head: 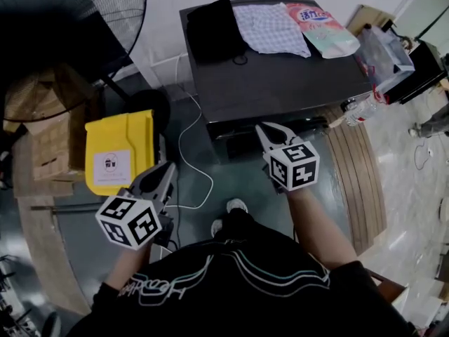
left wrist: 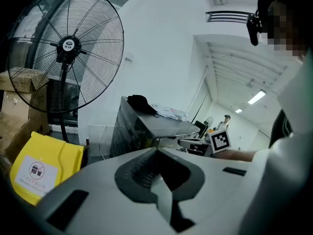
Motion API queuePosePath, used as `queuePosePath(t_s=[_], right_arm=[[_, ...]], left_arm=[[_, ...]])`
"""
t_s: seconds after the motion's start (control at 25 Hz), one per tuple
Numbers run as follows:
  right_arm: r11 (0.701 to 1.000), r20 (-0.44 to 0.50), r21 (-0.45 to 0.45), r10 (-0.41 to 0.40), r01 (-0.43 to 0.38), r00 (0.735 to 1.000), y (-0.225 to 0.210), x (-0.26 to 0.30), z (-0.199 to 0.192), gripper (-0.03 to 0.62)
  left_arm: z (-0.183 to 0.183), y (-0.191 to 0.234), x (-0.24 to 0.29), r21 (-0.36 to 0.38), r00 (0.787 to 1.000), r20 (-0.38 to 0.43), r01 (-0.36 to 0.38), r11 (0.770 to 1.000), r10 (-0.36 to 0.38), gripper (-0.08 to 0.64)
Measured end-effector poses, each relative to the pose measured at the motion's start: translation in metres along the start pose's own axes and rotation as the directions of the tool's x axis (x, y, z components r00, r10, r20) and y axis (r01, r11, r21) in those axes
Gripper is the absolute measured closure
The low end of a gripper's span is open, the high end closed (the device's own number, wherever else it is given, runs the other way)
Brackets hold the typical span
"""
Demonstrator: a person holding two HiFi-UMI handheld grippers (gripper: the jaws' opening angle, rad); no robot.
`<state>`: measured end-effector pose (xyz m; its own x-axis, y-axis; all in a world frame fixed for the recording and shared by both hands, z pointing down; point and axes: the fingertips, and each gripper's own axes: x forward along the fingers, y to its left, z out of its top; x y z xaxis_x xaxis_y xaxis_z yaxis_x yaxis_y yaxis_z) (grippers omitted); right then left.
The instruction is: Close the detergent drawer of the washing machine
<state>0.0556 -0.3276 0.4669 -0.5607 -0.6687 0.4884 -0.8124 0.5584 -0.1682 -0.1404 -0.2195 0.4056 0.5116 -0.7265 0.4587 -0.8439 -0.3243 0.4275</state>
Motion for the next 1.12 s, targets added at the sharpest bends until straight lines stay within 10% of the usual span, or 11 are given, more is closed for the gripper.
queuePosePath(t_s=[1.12], right_arm=[[0.969, 0.3, -0.078, 0.248, -0.235, 0.921, 0.142, -0.169, 0.097, 0.566]], left_arm=[[0.04, -0.075, -0.085, 0.17, 0.967, 0.156, 0.173, 0.97, -0.2, 0.537]])
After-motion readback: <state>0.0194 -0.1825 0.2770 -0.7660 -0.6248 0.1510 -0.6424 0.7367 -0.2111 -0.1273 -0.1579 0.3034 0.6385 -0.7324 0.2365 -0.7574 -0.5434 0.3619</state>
